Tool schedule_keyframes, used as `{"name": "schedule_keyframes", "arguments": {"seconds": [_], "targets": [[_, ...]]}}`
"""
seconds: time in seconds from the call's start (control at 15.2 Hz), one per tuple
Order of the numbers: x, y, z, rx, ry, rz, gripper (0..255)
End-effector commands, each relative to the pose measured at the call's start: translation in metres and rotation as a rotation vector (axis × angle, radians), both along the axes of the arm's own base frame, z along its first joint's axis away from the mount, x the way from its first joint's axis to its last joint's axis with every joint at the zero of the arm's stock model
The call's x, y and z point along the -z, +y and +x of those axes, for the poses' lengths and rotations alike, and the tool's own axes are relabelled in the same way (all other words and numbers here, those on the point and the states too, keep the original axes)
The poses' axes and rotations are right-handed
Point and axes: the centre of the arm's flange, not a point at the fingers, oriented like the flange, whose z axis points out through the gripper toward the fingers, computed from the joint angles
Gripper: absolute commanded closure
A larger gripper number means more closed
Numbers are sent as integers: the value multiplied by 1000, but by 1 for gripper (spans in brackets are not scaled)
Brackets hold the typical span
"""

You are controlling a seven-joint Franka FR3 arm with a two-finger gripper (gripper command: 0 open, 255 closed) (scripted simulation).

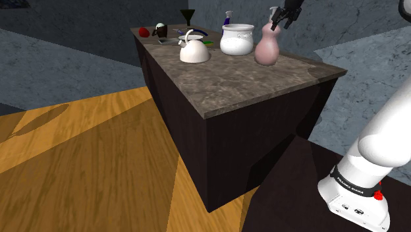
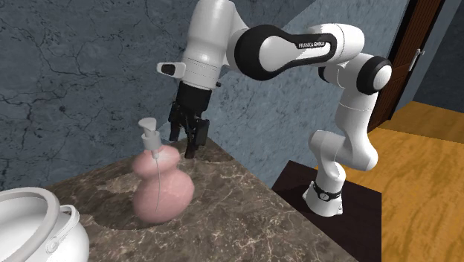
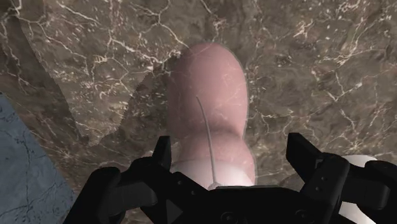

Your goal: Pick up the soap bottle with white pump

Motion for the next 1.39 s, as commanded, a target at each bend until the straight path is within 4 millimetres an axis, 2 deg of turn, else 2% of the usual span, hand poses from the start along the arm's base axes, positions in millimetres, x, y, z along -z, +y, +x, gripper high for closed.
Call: {"name": "schedule_keyframes", "arguments": {"seconds": [0.0, 0.4, 0.53, 0.59, 1.19, 1.32], "targets": [[5, -8, 3, 10, -12, -4, 0], [36, -8, 3, 10, -12, -4, 0], [39, -8, 3, 10, -12, -4, 0], [39, -8, 3, 10, -12, -4, 255], [39, -8, 3, 10, -12, -4, 255], [29, -8, 3, 10, -12, -4, 255]]}}
